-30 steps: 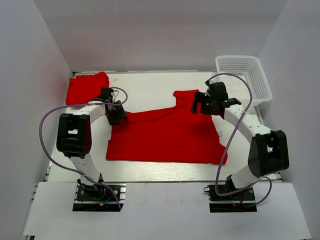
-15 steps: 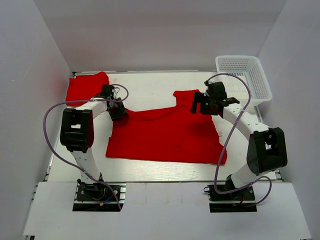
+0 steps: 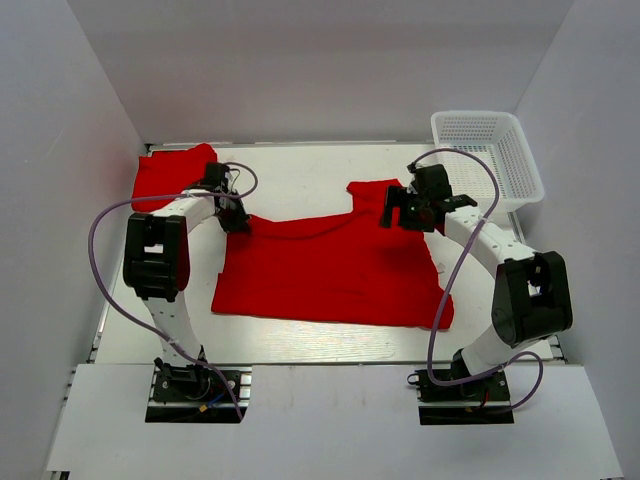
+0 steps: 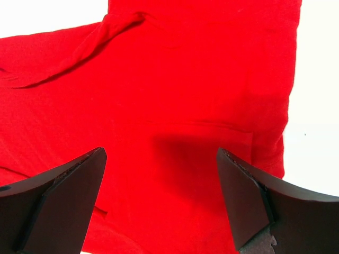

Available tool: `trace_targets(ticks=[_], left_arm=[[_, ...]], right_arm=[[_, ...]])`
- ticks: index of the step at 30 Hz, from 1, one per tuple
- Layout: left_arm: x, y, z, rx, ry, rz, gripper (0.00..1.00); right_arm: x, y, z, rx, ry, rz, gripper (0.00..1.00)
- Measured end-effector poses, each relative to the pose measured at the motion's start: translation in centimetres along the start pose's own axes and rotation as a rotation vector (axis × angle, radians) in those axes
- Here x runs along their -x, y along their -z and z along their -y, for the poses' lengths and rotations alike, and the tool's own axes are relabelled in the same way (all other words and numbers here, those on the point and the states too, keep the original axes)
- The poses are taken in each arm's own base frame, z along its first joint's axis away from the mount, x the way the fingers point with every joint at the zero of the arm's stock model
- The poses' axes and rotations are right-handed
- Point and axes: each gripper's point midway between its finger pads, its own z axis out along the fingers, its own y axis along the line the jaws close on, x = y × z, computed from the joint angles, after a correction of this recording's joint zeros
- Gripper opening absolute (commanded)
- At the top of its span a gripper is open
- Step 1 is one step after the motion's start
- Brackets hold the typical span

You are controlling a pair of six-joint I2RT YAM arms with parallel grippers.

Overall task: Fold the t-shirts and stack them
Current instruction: Grap the side of the flattened tshirt furthest away from the robot with both arms

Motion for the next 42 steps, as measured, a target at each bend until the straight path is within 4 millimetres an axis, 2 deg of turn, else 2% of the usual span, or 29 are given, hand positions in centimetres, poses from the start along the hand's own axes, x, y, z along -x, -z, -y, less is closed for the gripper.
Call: trace_targets(ticks=[9, 12, 17, 20, 24, 32, 34, 38, 42], left_arm=[[0.5, 0.5, 0.3, -0.014, -0.017, 0.026, 0.0], [0.8, 1.6, 0.7, -0.031, -0.032, 0.057, 0.0], [2.6, 4.1, 2.1, -0.077, -0.061, 0.144, 0.0], [3.1, 4.5, 2.4, -0.087, -0.07, 0.163, 0.0], [3.0, 4.5, 2.3, -0.085, -0.074, 0.16, 0.0], [2.8, 4.4, 2.5, -0.097, -0.085, 0.149, 0.0], [2.7, 4.4, 2.5, -0.102, -0.088, 0.145, 0.0], [2.7, 4.4, 2.6, -0.107, -0.089, 0.142, 0.0], [2.7, 4.4, 2.4, -0.107, -0.089, 0.142, 0.0]], right_arm=[[-0.1, 0.0, -0.2, 0.009, -0.002, -0.004, 0.9], [-0.3, -0.1, -0.1, 0.009, -0.003, -0.008, 0.9], [-0.2, -0.1, -0.1, 0.01, -0.002, -0.001, 0.9], [0.0, -0.5, 0.0, 0.001, -0.002, -0.002, 0.9], [1.1, -2.5, 0.5, -0.032, -0.004, -0.003, 0.9], [7.4, -8.0, 1.7, -0.14, 0.049, 0.081, 0.9], [8.5, -9.2, 2.0, -0.166, 0.058, 0.096, 0.9], [9.6, -11.5, 2.7, -0.203, 0.072, 0.1, 0.9], [9.5, -13.1, 3.5, -0.232, 0.071, 0.09, 0.9]])
